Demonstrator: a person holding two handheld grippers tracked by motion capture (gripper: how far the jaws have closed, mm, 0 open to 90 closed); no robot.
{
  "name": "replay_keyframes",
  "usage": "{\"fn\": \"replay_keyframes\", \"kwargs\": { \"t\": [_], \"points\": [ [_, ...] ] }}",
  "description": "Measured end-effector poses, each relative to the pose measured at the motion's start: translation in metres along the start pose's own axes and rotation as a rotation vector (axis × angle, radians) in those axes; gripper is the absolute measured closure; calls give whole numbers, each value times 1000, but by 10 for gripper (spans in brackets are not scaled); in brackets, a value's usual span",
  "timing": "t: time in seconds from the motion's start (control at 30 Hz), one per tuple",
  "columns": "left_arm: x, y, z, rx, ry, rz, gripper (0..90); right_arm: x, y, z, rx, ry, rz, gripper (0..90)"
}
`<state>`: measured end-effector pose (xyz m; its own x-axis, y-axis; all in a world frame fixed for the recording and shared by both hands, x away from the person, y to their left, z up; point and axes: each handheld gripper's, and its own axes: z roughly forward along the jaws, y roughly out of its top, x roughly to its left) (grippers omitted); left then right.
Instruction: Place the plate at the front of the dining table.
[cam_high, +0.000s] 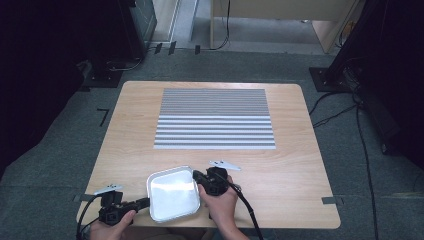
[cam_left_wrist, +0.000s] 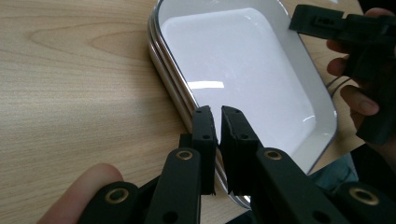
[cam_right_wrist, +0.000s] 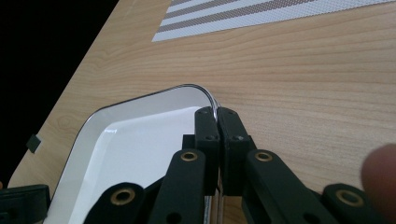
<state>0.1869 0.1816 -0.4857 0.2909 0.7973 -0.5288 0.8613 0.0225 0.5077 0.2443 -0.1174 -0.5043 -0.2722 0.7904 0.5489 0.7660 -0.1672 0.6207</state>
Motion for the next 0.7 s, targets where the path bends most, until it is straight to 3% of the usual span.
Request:
{"fn": "replay_keyframes", "kwargs": {
  "t": [0.17, 0.4, 0.7],
  "points": [
    [-1, 0, 0, 0, 6, 2, 840, 3, -2, 0, -22, -27, -7, 899],
    [-5, -1, 4, -2, 42, 17, 803, 6, -8, -3, -55, -66, 24, 900],
    [-19, 2, 8, -39, 138, 109, 859, 6, -17, -13, -89, -99, 53, 900]
  ]
}}
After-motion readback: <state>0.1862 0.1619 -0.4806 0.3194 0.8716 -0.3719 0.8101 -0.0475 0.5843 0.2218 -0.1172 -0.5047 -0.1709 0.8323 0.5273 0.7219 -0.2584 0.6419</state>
